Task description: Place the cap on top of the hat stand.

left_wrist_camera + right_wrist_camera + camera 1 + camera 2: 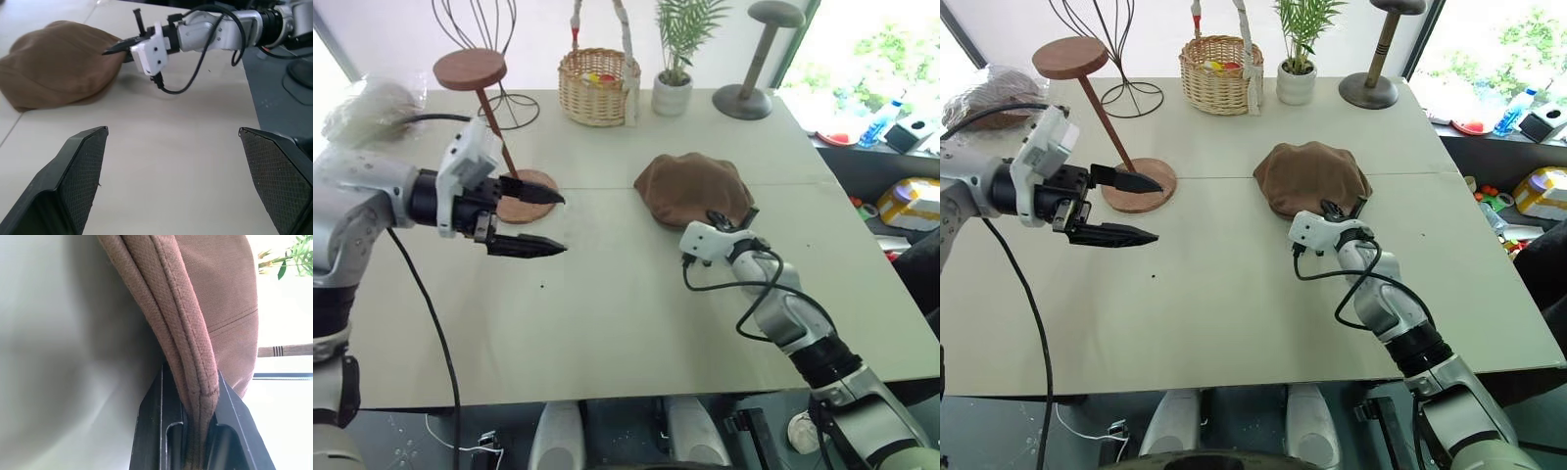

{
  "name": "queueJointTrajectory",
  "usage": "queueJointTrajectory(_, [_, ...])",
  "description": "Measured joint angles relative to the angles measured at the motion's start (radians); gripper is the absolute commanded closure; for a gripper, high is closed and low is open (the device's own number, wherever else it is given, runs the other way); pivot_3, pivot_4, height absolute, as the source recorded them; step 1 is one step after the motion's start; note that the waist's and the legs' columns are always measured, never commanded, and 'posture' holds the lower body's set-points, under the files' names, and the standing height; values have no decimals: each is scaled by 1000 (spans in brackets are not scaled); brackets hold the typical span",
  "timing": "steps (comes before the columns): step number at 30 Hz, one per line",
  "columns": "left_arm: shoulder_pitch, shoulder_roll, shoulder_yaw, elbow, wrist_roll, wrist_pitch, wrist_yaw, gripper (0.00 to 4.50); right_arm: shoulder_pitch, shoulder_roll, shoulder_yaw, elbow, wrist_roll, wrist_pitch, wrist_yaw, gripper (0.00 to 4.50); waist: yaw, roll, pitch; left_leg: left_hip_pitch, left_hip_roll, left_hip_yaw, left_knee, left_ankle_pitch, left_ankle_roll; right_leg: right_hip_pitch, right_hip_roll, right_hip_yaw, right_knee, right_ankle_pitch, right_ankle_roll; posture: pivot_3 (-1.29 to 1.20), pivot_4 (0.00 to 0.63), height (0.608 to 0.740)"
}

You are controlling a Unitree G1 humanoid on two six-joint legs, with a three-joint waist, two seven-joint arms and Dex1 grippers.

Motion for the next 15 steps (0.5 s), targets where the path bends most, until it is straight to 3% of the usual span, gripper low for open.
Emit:
queueJointTrajectory(4, [45,-1,101,-18,-38,39,82,0,-26,-52,-40,-60,15,-12,75,4463,-1,1,1,0,0,0,-1,0,0,-1,0,0,0,0,1,0,150,728])
queueJointTrajectory(8, [109,2,211,-64,-85,82,165,0,-147,-97,-97,-98,59,-41,160,4463,-7,2,2,-1,0,0,-1,0,0,-3,0,0,0,0,1,0,150,728])
queueJointTrajectory(11, [170,9,318,-109,-132,130,221,0,-303,-95,-137,-91,114,-68,209,4463,-9,3,2,-1,1,0,-3,0,0,-4,1,0,1,0,1,0,150,728])
queueJointTrajectory(15, [292,27,501,-169,-181,194,296,0,-619,-24,-140,48,186,-161,241,4463,-29,5,4,-1,1,0,-5,0,0,-6,1,0,2,0,1,0,150,728])
